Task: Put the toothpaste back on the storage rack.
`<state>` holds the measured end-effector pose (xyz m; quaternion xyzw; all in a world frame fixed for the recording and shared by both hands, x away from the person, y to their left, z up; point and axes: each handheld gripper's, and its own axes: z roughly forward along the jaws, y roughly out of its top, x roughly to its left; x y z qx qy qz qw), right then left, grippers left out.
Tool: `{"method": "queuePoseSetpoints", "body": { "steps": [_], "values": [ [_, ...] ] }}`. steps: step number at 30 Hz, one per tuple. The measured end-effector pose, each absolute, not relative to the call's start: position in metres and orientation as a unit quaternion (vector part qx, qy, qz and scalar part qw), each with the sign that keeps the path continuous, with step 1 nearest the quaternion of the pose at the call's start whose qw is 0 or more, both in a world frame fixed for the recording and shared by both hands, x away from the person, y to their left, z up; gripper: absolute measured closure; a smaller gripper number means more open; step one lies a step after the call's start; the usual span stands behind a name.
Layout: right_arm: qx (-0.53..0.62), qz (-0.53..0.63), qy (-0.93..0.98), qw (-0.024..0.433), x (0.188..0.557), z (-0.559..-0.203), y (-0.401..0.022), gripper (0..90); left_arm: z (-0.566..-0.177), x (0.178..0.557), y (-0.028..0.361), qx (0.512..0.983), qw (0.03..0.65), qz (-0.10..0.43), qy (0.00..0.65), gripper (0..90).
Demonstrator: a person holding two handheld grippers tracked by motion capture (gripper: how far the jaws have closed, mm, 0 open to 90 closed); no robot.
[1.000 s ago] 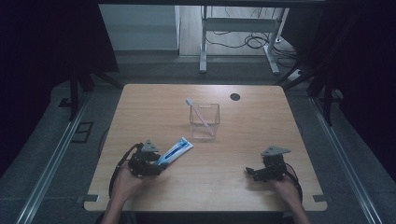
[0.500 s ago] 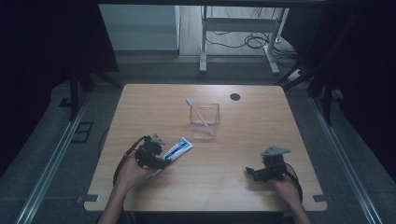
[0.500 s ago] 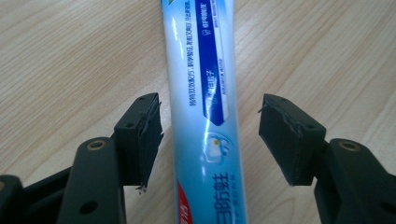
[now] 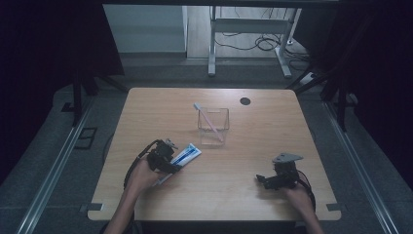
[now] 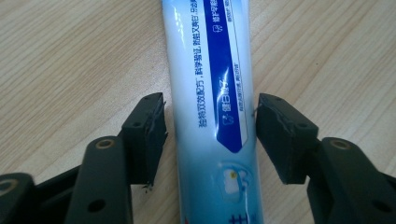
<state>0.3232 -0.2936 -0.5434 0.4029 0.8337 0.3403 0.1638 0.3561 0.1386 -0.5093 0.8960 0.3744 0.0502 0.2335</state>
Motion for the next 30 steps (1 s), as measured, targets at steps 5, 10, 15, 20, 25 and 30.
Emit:
{"method": "queuePoseSetpoints", "body": {
  "steps": [5,10,15,20,25,30],
  "values": [
    [0.403,0.341,0.834,0.164,0.323,-0.543,-0.294,0.0,-0.509,0.358,0.138,0.894,0.231,0.04,0.381,50.1],
    [0.403,0.341,0.834,0.164,0.323,-0.543,-0.294,0.0,-0.506,0.357,0.139,0.892,0.232,0.039,0.386,61.3],
    [0.403,0.341,0.834,0.164,0.323,-0.543,-0.294,0.0,-0.503,0.358,0.138,0.891,0.23,0.038,0.389,69.2],
    [0.403,0.341,0.834,0.163,0.323,-0.543,-0.294,0.0,-0.501,0.356,0.139,0.889,0.235,0.04,0.392,73.0],
    [0.403,0.341,0.833,0.163,0.323,-0.543,-0.294,0.0,-0.501,0.356,0.143,0.887,0.244,0.035,0.391,74.3],
    [0.403,0.341,0.834,0.163,0.323,-0.543,-0.294,0.0,-0.499,0.354,0.146,0.883,0.254,0.037,0.393,74.8]
  ]
}}
